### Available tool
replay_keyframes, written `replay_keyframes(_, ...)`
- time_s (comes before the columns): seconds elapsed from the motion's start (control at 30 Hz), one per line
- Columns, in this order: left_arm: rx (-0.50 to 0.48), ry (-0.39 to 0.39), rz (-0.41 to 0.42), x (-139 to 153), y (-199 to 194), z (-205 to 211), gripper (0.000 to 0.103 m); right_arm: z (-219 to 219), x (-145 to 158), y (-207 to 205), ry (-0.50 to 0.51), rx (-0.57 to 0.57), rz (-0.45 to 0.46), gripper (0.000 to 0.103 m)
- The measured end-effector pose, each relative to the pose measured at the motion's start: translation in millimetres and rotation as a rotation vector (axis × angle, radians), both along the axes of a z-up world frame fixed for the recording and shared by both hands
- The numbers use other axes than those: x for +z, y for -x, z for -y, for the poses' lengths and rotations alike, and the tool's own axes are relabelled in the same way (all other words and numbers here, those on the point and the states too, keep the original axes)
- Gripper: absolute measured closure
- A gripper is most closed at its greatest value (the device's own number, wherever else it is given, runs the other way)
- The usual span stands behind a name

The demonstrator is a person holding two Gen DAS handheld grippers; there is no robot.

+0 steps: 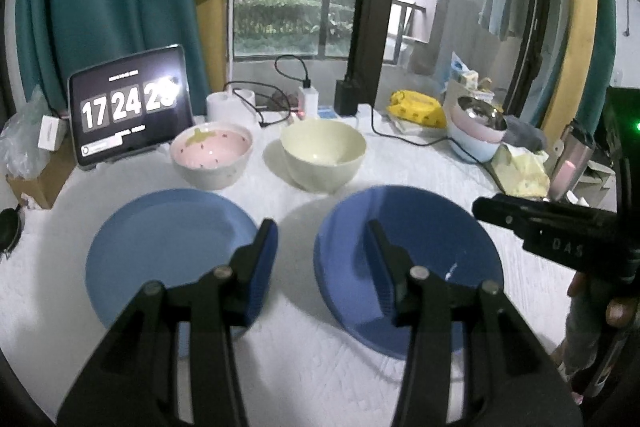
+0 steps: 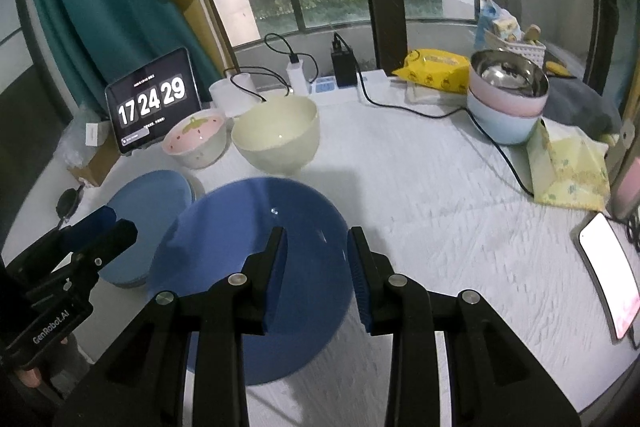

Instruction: Organize plates and bowls

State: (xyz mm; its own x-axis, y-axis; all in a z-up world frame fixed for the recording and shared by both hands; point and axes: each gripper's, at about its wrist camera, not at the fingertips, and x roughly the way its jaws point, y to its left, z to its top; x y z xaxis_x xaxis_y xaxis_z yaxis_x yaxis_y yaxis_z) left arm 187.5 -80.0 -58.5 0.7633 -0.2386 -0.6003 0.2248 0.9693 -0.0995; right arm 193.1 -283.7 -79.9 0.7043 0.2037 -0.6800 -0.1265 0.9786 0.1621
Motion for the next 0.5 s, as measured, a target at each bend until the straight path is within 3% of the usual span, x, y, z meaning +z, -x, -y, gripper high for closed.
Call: replay_keyframes(0.5,0.001,0.008,0.047,27,-26,5,0.055,-8,22,-33,0.012,0.033,0.042,0.07)
